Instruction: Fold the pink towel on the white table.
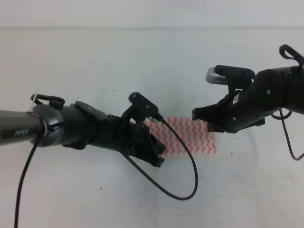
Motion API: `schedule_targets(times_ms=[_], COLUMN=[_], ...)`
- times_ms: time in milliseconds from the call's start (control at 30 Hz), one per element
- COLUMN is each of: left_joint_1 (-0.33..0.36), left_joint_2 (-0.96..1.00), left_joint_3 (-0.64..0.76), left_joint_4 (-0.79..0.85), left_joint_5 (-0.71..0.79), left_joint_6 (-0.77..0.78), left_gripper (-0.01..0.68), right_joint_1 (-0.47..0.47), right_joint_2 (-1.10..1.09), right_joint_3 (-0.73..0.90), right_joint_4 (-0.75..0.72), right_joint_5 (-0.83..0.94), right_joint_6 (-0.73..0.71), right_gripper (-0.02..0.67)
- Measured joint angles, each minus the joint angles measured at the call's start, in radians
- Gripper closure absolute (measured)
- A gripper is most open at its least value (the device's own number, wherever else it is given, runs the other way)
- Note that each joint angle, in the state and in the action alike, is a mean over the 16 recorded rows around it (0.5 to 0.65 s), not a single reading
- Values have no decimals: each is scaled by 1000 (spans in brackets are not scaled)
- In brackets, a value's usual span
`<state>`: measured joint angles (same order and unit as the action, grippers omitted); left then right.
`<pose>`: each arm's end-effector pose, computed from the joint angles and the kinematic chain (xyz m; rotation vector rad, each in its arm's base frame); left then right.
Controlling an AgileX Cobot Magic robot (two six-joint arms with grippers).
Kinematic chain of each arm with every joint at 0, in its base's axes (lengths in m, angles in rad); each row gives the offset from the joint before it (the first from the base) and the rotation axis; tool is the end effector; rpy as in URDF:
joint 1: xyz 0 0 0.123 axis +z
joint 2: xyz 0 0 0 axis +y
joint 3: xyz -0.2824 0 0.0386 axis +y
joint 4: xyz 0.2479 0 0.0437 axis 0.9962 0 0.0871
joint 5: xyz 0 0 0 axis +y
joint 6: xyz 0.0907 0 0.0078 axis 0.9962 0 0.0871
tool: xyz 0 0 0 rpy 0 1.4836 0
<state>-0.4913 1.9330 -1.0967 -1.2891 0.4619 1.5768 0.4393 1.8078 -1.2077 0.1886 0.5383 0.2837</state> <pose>0.3225 -0.2169 0.1550 1.1362 2.1566 -0.6189 0.3389 0.1690 0.2062 -0.0256 2.6737 0.4256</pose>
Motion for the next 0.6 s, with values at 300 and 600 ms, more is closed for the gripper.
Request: schedule_targets(times_ms=[300, 600], left_joint_1=[0, 28], left_joint_2=[-64, -85], left_joint_3=[-11, -12], left_joint_4=[4, 6], left_joint_5=[-59, -99], left_joint_6=[11, -55], left_gripper=[678, 678], right_joint_1=[-1, -23], right_joint_2=[0, 2], right_joint_3=[0, -1], right_joint_4=[-4, -9], right_joint_5=[1, 12], right_joint_6=[1, 4], right_gripper=[664, 539])
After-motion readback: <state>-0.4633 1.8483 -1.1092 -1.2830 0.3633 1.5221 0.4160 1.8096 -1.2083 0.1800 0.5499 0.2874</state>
